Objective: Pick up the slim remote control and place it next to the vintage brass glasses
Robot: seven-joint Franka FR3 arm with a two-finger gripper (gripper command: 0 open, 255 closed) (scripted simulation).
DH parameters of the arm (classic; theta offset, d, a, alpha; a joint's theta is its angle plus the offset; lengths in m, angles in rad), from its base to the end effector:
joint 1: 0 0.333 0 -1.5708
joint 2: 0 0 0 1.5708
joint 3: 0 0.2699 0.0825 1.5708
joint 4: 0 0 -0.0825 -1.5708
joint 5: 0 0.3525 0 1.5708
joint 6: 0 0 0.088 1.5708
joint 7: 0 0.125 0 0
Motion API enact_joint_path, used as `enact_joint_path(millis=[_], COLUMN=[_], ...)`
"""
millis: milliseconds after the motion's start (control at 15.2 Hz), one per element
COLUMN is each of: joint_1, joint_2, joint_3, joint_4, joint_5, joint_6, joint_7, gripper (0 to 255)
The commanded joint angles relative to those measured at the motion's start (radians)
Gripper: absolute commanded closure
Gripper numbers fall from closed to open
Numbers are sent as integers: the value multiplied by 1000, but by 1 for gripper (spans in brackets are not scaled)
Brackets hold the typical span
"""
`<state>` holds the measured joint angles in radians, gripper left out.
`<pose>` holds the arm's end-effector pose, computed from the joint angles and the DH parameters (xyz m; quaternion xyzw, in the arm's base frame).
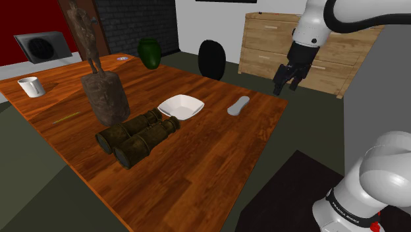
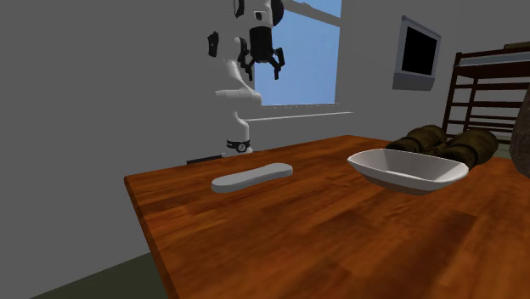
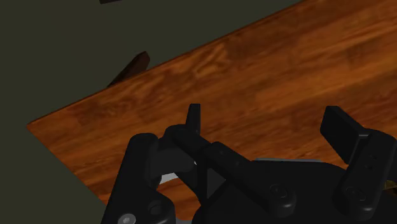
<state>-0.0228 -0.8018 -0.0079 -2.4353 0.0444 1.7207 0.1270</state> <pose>0.3189 -0.0052 0.5235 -0.9955 0.0799 -0.0423 0.0270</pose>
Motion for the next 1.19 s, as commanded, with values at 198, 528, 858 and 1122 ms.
enact_joint_path(millis=[198,528,858,1122], joint_1=[-30,-81,-129,-162], joint_2=[112,306,501,652], joint_3=[29,65,85,86], joint_4=[21,82,170,255], joint_5=[13,21,10,-6], joint_6=[85,208,301,356], joint_7=[99,261,422,548], gripper=[0,0,0,0])
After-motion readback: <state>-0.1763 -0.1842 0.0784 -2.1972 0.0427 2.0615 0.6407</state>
